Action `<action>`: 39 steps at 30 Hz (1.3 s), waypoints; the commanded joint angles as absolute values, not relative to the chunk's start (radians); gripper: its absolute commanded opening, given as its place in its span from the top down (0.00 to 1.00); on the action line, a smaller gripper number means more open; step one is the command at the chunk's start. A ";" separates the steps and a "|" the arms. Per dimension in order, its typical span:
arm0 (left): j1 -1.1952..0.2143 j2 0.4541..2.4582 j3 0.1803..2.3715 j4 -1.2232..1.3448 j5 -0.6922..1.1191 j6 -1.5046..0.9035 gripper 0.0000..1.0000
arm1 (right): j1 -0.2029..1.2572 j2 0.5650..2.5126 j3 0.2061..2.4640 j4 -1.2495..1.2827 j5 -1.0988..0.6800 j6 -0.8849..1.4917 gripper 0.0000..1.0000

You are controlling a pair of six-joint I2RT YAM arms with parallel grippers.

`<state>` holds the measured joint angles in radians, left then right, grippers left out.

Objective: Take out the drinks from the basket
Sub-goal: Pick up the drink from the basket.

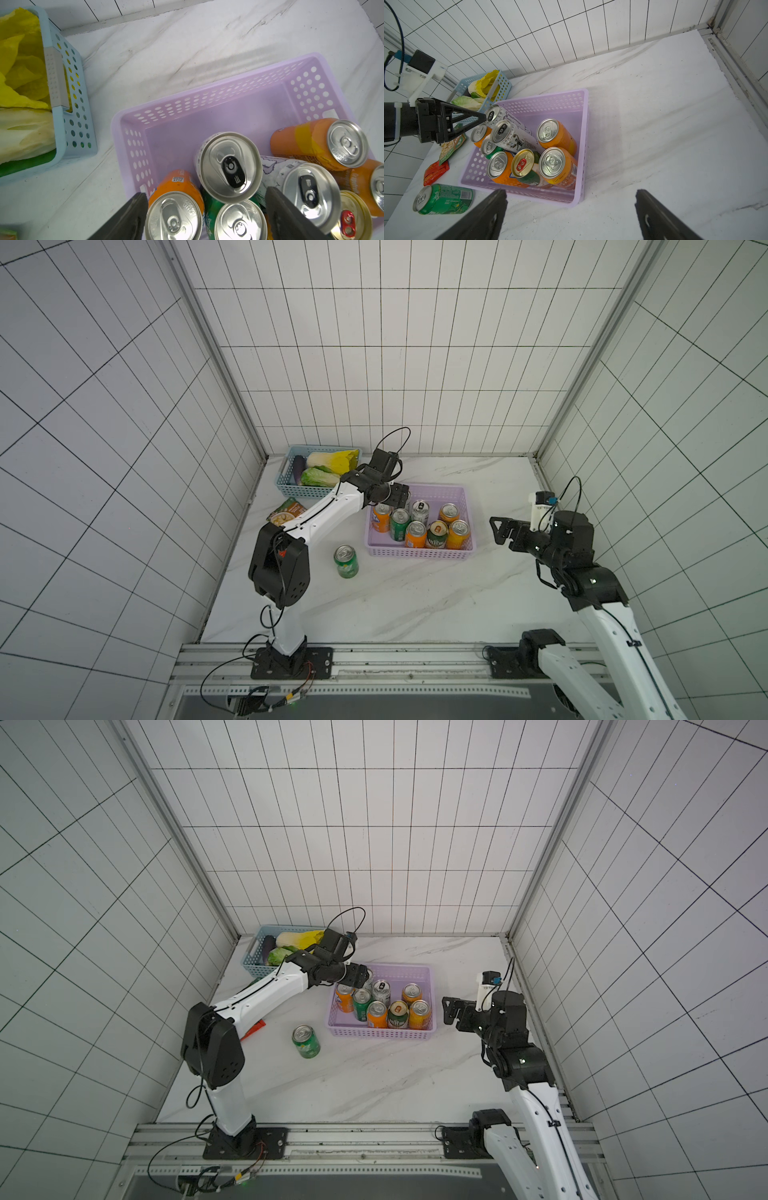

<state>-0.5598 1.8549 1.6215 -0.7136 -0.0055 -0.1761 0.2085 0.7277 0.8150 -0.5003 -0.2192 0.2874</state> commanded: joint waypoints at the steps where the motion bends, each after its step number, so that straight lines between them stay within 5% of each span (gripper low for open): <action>1: -0.566 1.880 1.658 -0.698 0.015 -0.153 0.14 | 0.198 0.716 0.824 -0.517 -0.199 0.272 0.00; 21: -0.598 2.039 1.761 -0.692 -0.001 -0.127 0.21 | 0.197 0.719 0.813 -0.520 -0.190 0.267 0.01; 39: -0.615 2.028 1.809 -0.739 -0.069 -0.129 0.52 | 0.195 0.718 0.808 -0.520 -0.186 0.259 0.00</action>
<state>-0.6064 2.0579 1.7802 -0.7303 -0.0406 -0.1307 0.2085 0.7254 0.8150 -0.5217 -0.1970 0.2703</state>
